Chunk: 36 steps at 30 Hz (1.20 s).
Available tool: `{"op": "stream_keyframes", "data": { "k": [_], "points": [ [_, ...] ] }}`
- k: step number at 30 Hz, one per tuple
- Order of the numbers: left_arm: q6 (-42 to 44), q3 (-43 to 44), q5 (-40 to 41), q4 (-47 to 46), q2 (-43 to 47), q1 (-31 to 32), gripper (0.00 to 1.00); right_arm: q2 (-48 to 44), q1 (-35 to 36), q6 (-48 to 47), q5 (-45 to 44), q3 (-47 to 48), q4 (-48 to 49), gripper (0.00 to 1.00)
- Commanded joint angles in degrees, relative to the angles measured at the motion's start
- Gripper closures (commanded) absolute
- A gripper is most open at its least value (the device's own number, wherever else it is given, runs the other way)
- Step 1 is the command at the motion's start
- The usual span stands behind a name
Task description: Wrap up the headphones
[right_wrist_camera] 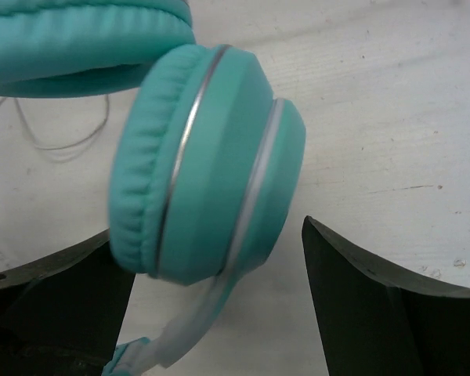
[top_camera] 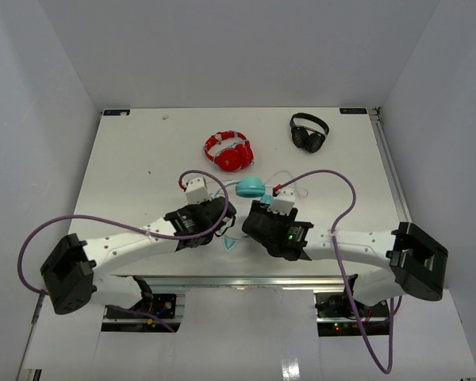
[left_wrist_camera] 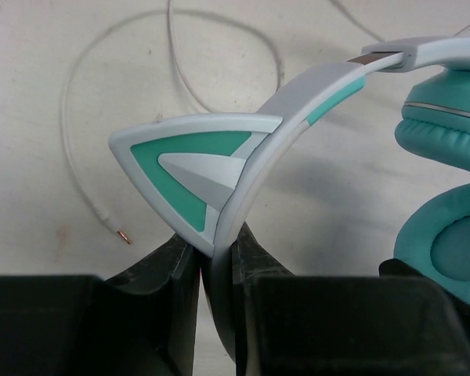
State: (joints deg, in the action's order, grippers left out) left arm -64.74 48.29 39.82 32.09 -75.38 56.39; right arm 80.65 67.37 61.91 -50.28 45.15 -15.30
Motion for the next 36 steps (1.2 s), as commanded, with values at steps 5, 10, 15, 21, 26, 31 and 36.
{"op": "stream_keyframes", "data": {
  "k": [5,10,15,21,26,31,36],
  "points": [
    [17.7,4.7,6.6,6.9,19.1,-0.3,1.00,-19.7,0.1,-28.4,2.8,-6.1,8.3,0.10],
    [20.1,8.1,7.3,14.5,25.6,-0.7,1.00,-29.9,0.0,-36.3,8.5,-5.2,9.6,0.13],
    [17.5,12.4,10.1,25.0,21.8,-0.9,1.00,-29.8,0.0,-44.4,18.5,-0.9,10.7,0.13],
    [17.6,9.5,10.2,22.5,18.7,-0.9,1.00,-26.1,0.0,-47.5,25.6,1.6,12.5,0.04],
    [20.2,6.4,7.8,15.0,18.7,-0.9,1.00,-21.7,0.0,-44.8,21.9,2.8,13.1,0.04],
    [20.2,7.2,9.8,17.9,17.1,-1.5,1.00,-22.3,0.0,-44.4,19.4,3.3,11.9,0.09],
    [23.1,10.9,7.7,22.2,18.1,-2.8,1.00,-28.0,-1.0,-50.3,21.3,3.4,10.4,0.01]
  ]
}}
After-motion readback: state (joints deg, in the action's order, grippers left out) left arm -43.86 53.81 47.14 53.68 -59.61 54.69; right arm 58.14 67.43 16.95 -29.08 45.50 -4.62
